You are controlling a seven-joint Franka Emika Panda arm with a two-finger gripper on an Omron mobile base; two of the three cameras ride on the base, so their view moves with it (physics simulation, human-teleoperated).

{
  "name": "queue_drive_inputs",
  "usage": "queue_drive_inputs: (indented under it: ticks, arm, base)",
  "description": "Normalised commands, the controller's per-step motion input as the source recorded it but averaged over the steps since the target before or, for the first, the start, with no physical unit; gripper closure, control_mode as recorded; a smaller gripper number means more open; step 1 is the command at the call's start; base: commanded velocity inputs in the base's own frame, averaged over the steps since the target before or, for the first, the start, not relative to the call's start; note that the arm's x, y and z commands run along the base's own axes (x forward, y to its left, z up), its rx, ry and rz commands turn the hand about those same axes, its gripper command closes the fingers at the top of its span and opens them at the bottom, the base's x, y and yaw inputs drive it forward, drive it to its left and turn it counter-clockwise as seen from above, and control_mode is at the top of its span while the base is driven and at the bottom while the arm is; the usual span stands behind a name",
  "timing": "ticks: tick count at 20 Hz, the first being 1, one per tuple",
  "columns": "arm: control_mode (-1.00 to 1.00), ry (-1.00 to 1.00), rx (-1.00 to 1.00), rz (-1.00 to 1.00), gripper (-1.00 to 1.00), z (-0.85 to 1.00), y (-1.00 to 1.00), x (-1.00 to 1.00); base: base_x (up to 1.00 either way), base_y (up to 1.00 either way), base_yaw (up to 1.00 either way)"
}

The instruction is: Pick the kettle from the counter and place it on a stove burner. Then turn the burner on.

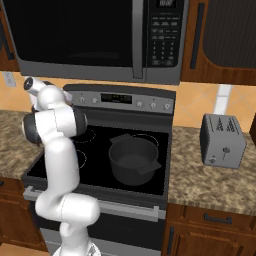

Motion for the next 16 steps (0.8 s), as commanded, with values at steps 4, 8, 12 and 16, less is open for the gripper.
queue_drive_inputs:
  ticks: [4,8,12,16]
  arm:
    - [-1.00,0.00,-0.05,0.00,-1.00,-0.05,0.05,0.43]
    - [-1.00,0.00,-0.06,0.00,-1.00,-0.07,0.14,0.41]
    - [-1.00,0.00,-0.09,0.00,-1.00,-0.26,0.11,0.34]
    - [-1.00,0.00,-0.05,0.00,-1.00,-0.24,0.00,0.37]
  base:
    - [0.00,0.00,0.00]
    - [0.00,0.00,0.00]
    - [0.00,0.00,0.00]
    - [0.00,0.00,0.00]
